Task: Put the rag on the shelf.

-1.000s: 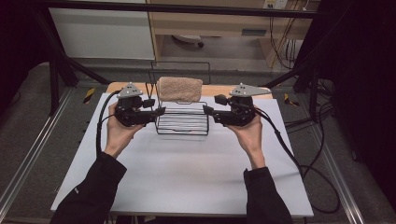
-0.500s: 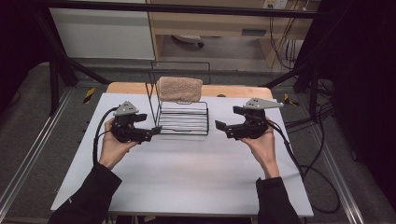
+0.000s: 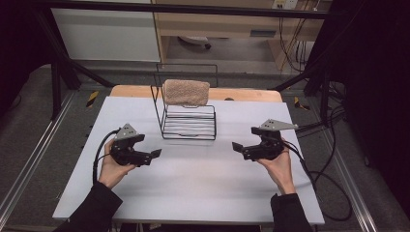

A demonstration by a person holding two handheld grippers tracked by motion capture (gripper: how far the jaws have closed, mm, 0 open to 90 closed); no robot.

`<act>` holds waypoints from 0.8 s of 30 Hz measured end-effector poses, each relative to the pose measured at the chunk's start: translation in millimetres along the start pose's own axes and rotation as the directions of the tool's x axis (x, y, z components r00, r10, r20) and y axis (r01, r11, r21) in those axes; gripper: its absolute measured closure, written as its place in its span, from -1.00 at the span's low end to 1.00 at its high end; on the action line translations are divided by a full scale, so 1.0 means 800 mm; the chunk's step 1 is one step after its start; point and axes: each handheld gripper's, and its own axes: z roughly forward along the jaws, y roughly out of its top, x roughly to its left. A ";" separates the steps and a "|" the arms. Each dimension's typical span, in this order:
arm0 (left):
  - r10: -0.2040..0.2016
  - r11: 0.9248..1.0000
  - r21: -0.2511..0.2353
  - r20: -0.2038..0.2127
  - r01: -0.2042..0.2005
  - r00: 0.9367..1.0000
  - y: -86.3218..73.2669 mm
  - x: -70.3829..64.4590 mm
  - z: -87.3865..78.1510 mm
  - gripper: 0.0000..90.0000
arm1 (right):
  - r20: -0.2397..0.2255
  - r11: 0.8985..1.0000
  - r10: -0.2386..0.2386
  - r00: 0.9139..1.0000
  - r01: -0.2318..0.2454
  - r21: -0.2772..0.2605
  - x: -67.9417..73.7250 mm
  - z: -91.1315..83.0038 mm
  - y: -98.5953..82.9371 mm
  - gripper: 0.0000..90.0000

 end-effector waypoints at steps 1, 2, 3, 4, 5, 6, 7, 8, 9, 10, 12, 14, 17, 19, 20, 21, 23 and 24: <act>0.000 1.000 0.003 -0.003 0.000 1.000 -0.005 0.001 0.000 -0.76 | -0.002 1.000 0.000 1.000 0.000 0.001 0.000 -0.001 -0.004 -0.99; -0.003 1.000 0.005 -0.006 0.003 1.000 -0.009 0.002 -0.001 -0.76 | -0.002 1.000 0.000 1.000 0.000 0.001 -0.001 -0.001 -0.008 -0.99; -0.010 1.000 0.005 -0.007 0.010 1.000 -0.014 0.003 -0.001 -0.76 | -0.004 1.000 0.002 1.000 -0.002 0.002 -0.001 -0.002 -0.012 -0.99; -0.015 1.000 0.006 -0.006 0.015 1.000 -0.018 0.004 -0.002 -0.77 | -0.006 1.000 0.001 1.000 -0.001 0.002 -0.001 -0.002 -0.016 -0.99; -0.017 1.000 0.007 -0.006 0.017 1.000 -0.022 0.005 -0.002 -0.76 | -0.009 1.000 0.000 1.000 0.000 0.003 -0.001 -0.003 -0.020 -0.99; -0.018 1.000 0.009 -0.004 0.018 1.000 -0.026 0.005 -0.003 -0.76 | -0.012 1.000 0.005 1.000 -0.005 0.008 -0.001 -0.003 -0.024 -0.99; -0.017 1.000 0.010 -0.005 0.017 1.000 -0.030 0.006 -0.004 -0.77 | -0.014 1.000 0.008 1.000 -0.008 0.015 -0.001 -0.003 -0.029 -0.99; -0.020 1.000 0.010 -0.004 0.020 1.000 -0.033 0.006 -0.004 -0.77 | -0.012 1.000 0.007 1.000 -0.007 0.018 -0.002 -0.002 -0.034 -0.99; -0.020 1.000 0.010 -0.002 0.020 1.000 -0.037 0.006 -0.005 -0.77 | -0.015 1.000 0.009 1.000 -0.009 0.027 -0.003 -0.002 -0.039 -0.99; -0.018 1.000 0.013 0.001 0.018 1.000 -0.041 0.007 -0.006 -0.77 | -0.014 0.999 0.016 1.000 -0.016 0.035 -0.003 -0.002 -0.045 -0.99; -0.017 1.000 0.021 0.004 0.016 1.000 -0.047 0.007 -0.007 -0.77 | -0.016 0.998 0.018 1.000 -0.017 0.052 -0.004 -0.001 -0.057 -0.99; -0.016 1.000 0.027 0.006 0.016 1.000 -0.053 0.008 -0.008 -0.77 | -0.017 0.998 0.026 1.000 -0.025 0.063 -0.006 -0.002 -0.070 -0.99; -0.016 0.999 0.034 0.012 0.015 1.000 -0.061 0.008 -0.010 -0.77 | -0.016 0.996 0.039 0.999 -0.037 0.082 -0.010 -0.004 -0.088 -0.99; -0.016 0.999 0.039 0.017 0.015 1.000 -0.067 0.008 -0.011 -0.77 | -0.013 0.994 0.043 0.999 -0.041 0.101 -0.013 -0.006 -0.099 -0.99; -0.015 0.999 0.039 0.017 0.014 1.000 -0.069 0.008 -0.011 -0.77 | -0.009 0.993 0.043 0.999 -0.042 0.107 -0.015 -0.007 -0.103 -0.99; -0.017 0.999 0.043 0.021 0.016 1.000 -0.072 0.009 -0.011 -0.77 | -0.009 0.992 0.050 0.999 -0.049 0.113 -0.017 -0.009 -0.107 -0.99; -0.020 0.999 0.048 0.024 0.019 1.000 -0.076 0.009 -0.011 -0.77 | -0.011 0.992 0.056 0.998 -0.054 0.112 -0.019 -0.013 -0.114 -0.99; -0.018 0.999 0.049 0.025 0.017 1.000 -0.078 0.010 -0.011 -0.77 | -0.011 0.992 0.057 0.998 -0.055 0.115 -0.021 -0.015 -0.118 -0.99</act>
